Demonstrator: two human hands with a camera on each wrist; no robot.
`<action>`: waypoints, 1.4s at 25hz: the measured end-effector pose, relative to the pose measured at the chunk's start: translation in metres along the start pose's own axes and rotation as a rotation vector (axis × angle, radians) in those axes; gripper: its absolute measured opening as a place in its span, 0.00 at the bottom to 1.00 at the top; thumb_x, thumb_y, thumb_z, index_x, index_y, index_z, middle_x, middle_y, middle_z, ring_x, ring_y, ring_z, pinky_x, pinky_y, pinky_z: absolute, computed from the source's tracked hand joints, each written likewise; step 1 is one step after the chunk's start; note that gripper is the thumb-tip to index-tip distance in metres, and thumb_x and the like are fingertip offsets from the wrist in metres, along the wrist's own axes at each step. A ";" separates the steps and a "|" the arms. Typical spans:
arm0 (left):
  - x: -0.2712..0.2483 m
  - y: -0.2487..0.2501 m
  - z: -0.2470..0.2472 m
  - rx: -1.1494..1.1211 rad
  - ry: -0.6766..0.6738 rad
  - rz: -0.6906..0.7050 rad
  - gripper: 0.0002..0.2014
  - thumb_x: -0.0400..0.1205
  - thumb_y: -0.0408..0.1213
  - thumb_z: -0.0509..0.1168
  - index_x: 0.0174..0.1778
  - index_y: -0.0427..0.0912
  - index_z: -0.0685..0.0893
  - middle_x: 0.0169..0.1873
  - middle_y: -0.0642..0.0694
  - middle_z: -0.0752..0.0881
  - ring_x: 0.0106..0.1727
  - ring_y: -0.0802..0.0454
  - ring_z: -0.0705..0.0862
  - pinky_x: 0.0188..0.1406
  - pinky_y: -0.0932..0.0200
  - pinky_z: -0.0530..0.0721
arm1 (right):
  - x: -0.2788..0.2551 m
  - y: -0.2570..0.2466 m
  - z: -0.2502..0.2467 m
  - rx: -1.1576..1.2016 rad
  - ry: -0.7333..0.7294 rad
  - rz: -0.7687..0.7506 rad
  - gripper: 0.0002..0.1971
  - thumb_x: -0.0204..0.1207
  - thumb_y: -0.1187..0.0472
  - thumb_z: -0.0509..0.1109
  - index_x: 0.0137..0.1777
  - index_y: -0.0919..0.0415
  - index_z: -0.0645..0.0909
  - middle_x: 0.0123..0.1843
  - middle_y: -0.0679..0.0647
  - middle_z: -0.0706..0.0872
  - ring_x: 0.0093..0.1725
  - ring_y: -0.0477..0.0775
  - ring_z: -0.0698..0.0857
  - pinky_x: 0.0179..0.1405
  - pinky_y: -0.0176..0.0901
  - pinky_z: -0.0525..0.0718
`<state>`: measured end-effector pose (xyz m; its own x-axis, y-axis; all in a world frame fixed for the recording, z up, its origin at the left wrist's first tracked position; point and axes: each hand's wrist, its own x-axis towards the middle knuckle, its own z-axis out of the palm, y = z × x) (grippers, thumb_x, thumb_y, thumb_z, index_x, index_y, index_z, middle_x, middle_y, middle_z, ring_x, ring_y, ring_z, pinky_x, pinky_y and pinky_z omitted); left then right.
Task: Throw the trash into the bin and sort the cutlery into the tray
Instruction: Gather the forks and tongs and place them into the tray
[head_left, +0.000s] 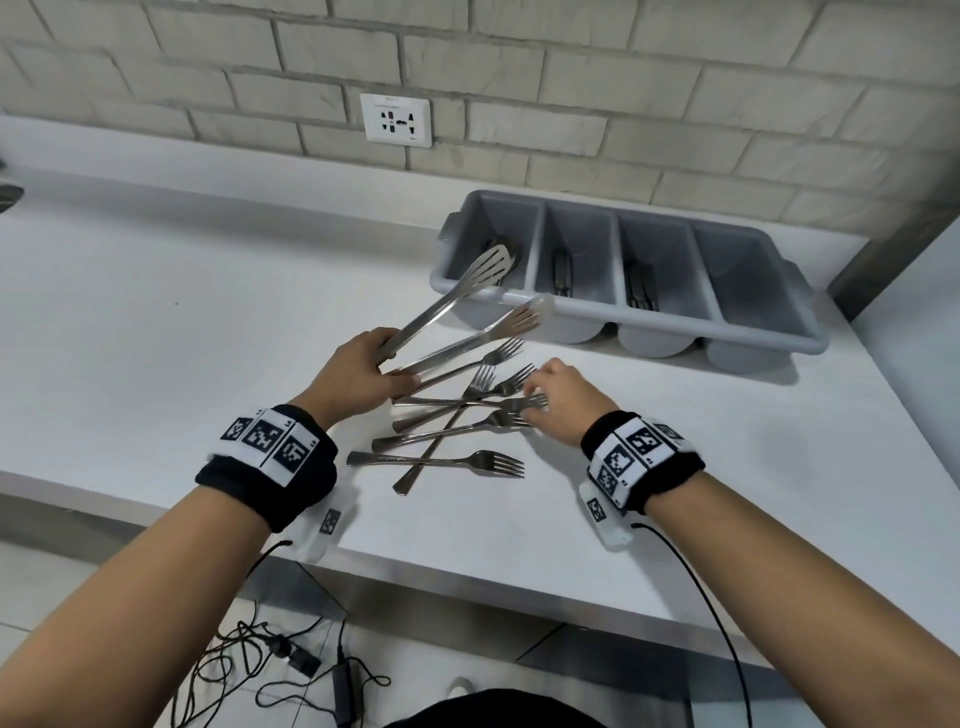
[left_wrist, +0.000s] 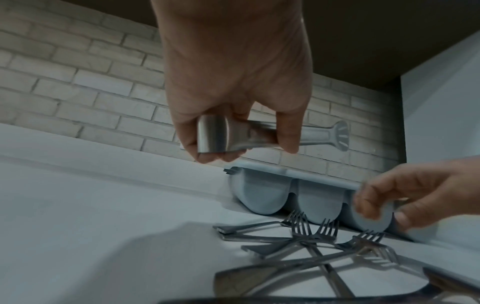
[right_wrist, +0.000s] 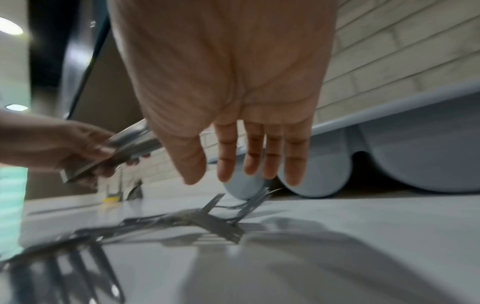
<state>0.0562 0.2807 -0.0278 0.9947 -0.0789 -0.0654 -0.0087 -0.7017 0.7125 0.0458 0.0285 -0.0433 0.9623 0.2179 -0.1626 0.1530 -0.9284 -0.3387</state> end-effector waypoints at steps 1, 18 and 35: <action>0.000 -0.002 0.000 -0.028 0.007 -0.013 0.28 0.68 0.45 0.74 0.65 0.44 0.77 0.51 0.48 0.79 0.46 0.48 0.79 0.48 0.57 0.73 | 0.004 -0.010 0.002 -0.097 -0.070 -0.087 0.23 0.76 0.53 0.67 0.70 0.58 0.74 0.74 0.57 0.70 0.73 0.58 0.70 0.71 0.52 0.74; 0.013 -0.005 0.003 -0.093 -0.001 -0.052 0.25 0.73 0.41 0.74 0.65 0.42 0.78 0.54 0.43 0.84 0.55 0.44 0.82 0.57 0.52 0.79 | 0.048 -0.030 0.023 -0.542 -0.225 -0.209 0.16 0.81 0.65 0.56 0.67 0.60 0.73 0.71 0.57 0.76 0.72 0.59 0.71 0.75 0.61 0.64; 0.029 0.045 0.009 -0.264 -0.042 0.061 0.21 0.77 0.41 0.70 0.65 0.43 0.79 0.49 0.47 0.83 0.51 0.46 0.83 0.52 0.55 0.80 | 0.011 0.022 -0.011 -0.440 0.014 -0.064 0.11 0.82 0.58 0.56 0.59 0.60 0.74 0.60 0.57 0.85 0.58 0.61 0.84 0.50 0.50 0.78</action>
<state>0.0841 0.2407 -0.0042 0.9880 -0.1486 -0.0416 -0.0363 -0.4862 0.8731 0.0622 0.0075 -0.0426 0.9502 0.2781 -0.1405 0.2907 -0.9535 0.0790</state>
